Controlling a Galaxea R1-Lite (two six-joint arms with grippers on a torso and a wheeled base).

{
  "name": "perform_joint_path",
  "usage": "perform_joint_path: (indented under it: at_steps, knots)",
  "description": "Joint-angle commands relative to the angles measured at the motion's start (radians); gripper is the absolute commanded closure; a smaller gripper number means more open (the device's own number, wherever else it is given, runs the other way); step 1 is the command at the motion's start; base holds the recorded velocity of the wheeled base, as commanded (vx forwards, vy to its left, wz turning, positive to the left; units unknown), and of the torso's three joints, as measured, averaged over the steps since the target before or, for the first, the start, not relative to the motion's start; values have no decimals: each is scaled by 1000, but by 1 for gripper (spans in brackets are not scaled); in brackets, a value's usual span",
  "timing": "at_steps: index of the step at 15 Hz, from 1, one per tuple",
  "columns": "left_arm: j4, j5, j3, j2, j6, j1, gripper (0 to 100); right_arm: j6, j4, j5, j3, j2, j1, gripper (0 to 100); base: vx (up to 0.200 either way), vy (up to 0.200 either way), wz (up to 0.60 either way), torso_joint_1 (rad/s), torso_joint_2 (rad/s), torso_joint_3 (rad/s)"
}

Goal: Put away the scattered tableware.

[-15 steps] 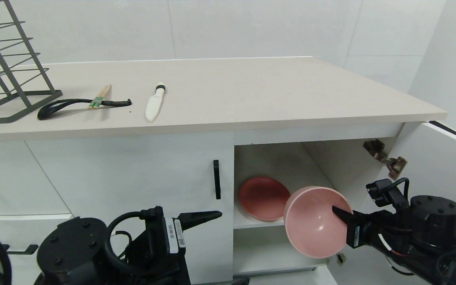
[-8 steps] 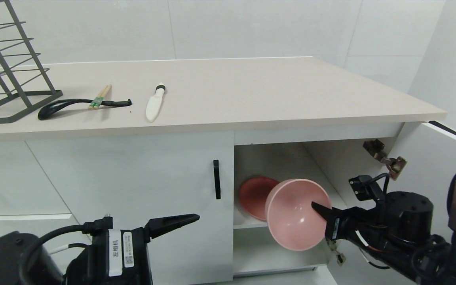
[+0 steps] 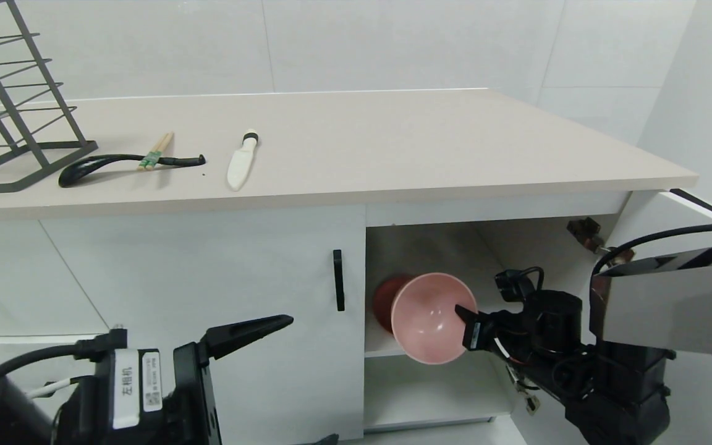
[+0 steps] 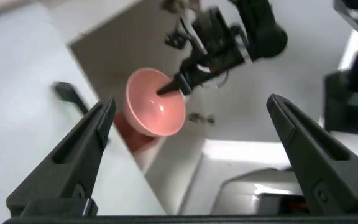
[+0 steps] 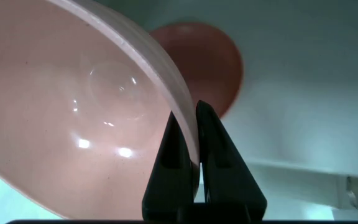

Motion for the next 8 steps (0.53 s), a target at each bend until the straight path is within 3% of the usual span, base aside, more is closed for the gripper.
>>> perform_joint_path:
  at_steps: [1,2,3,5,6,7,8]
  knots:
    - [-1,25,0,-58,1,42,0,29,-1,-1,-78,61,-3,100,0,0,0,0,0,0]
    - [69,34,0,-134,1,102,0,32,-1,0,-138,76,-9,100,0,0,0,0,0,0]
    - [144,34,0,-194,-1,110,0,32,-1,0,-165,87,-11,100,0,0,0,0,0,0]
    - [407,33,0,-385,-7,101,0,30,-1,0,-210,124,-11,100,0,0,0,0,0,0]
    - [548,30,0,-506,-32,98,0,32,-1,2,-214,137,-14,100,0,0,0,0,0,0]
    - [571,30,0,-529,-44,98,0,32,-1,2,-216,139,-14,100,0,0,0,0,0,0]
    - [589,28,-4,-596,-95,98,0,33,-1,3,-221,145,-14,100,0,0,0,0,0,0]
